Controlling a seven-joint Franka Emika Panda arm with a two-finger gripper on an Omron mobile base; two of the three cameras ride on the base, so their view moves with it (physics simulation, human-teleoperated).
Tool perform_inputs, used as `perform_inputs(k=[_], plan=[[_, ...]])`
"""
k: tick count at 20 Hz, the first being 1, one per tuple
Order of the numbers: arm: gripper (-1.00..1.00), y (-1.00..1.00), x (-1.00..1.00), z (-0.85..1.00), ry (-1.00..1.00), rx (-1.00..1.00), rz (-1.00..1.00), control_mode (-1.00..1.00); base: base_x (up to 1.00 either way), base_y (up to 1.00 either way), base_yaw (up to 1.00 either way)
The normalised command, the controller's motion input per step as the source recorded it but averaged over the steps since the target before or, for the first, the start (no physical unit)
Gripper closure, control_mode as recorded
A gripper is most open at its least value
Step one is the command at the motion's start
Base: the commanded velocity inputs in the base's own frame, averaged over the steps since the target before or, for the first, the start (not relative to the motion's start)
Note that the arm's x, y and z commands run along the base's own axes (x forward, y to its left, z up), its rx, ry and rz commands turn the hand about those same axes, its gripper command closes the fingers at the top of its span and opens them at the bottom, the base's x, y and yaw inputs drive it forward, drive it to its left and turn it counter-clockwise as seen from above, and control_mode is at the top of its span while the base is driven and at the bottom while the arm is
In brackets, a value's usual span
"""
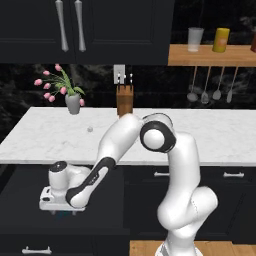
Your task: Pick the measuring cup from the drawer and place it on the counter.
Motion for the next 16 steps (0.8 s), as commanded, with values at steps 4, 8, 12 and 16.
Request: perform_inputs(k=[4,8,12,16], plan=[[-1.00,0.29,0.32,0.00,0.06,-0.04,0.00,-1.00,0.00,0.00,0.00],[-1.00,-0.01,0.46,-0.13,0.02,-0.01,0.00,-1.00,0.00,0.00,0.00],[-1.00,-0.12,0.30,-0.46,-0.02,-0.04,0.01,-1.00,0.00,0.00,0.00],[-1.00,-0.03,0.13,-0.29,0.00,0.00,0.00,-1.00,0.00,0.00,0.00]])
